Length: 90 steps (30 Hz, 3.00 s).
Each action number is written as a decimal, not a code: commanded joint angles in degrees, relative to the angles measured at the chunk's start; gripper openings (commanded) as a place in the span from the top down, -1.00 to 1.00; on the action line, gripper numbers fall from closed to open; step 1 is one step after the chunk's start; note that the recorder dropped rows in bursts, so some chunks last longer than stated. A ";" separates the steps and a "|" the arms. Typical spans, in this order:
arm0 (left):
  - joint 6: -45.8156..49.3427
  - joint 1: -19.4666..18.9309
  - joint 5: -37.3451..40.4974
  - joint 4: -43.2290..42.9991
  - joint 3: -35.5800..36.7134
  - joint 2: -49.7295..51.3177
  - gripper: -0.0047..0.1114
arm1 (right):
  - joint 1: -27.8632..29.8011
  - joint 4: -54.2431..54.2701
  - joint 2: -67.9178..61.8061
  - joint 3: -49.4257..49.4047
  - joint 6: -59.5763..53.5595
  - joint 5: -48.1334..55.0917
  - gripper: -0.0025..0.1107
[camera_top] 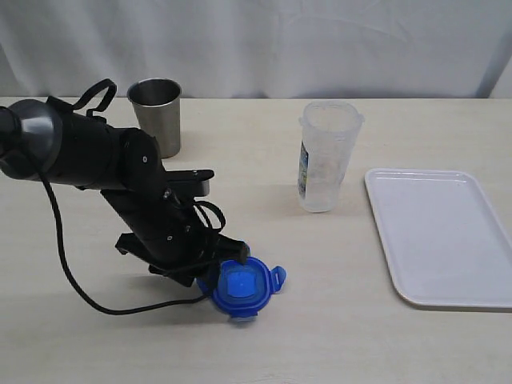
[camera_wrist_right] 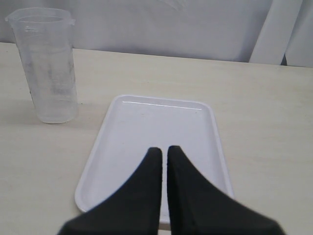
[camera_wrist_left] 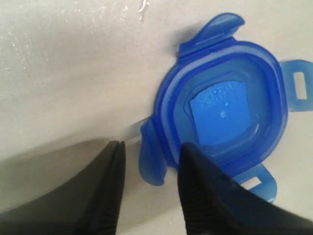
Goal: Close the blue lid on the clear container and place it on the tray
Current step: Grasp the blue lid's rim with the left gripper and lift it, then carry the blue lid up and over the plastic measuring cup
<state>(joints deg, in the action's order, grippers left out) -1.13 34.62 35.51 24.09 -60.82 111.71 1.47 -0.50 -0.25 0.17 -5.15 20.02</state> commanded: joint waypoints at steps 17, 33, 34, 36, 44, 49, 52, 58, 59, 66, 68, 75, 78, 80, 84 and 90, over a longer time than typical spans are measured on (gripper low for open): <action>1.13 0.11 -2.85 0.14 0.14 4.17 0.89 | 0.38 -0.35 0.25 -0.17 -0.08 -0.22 0.88; 12.13 0.11 -5.81 -1.09 0.03 -4.00 0.92 | 0.38 -0.35 0.25 -0.17 0.03 -0.22 0.88; 12.99 0.11 -5.97 -1.09 0.03 -4.26 0.92 | 0.38 -0.35 0.25 -0.17 0.03 -0.22 0.88; 14.90 0.11 -6.83 -1.09 0.03 -4.93 0.92 | 0.38 -0.35 0.25 -0.17 0.03 -0.22 0.88; 18.92 0.11 -10.63 -11.09 0.03 -11.03 0.92 | 0.38 -0.35 0.25 -0.17 0.03 -0.22 0.88; 18.92 0.11 -14.15 -21.57 0.03 -15.56 0.92 | 0.38 -0.35 0.25 -0.17 0.03 -0.22 0.88; 18.92 0.11 -17.66 -24.09 0.03 -17.99 0.92 | 0.38 -0.35 0.25 -0.17 0.03 -0.22 0.88; 18.92 0.11 -26.59 -31.66 0.03 -21.16 0.92 | 0.38 -0.35 0.25 -0.17 0.03 -0.22 0.88; 18.92 0.11 -28.25 -32.79 -0.23 -21.28 0.92 | 0.38 -0.35 0.25 -0.17 0.03 -0.22 0.88; 18.92 0.11 -35.51 -34.91 -6.49 -20.85 0.92 | 0.38 -0.35 0.25 -0.17 0.03 -0.22 0.88; 19.06 0.11 -36.09 -35.00 -9.50 -19.77 0.92 | 0.38 -0.35 0.25 -0.17 0.03 -0.22 0.88; 19.34 0.11 -34.57 -41.91 -20.27 -11.09 0.92 | 0.38 -0.35 0.25 -0.17 0.03 -0.22 0.88; 19.34 0.11 -32.23 -47.77 -25.17 -6.62 0.92 | 0.38 -0.35 0.25 -0.17 0.03 -0.22 0.88; 19.34 0.11 -29.84 -52.23 -28.61 -3.58 0.92 | 0.38 -0.35 0.25 -0.17 0.03 -0.22 0.88; 19.23 0.11 -25.27 -58.90 -34.80 1.32 0.92 | 0.38 -0.35 0.25 -0.17 0.03 -0.22 0.88; 18.88 0.11 -24.27 -63.96 -41.17 5.71 0.92 | 0.38 -0.35 0.25 -0.17 0.03 -0.22 0.88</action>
<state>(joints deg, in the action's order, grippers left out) 18.27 34.62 11.31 -38.58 -99.31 116.01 1.47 -0.50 -0.25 0.17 -5.15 20.02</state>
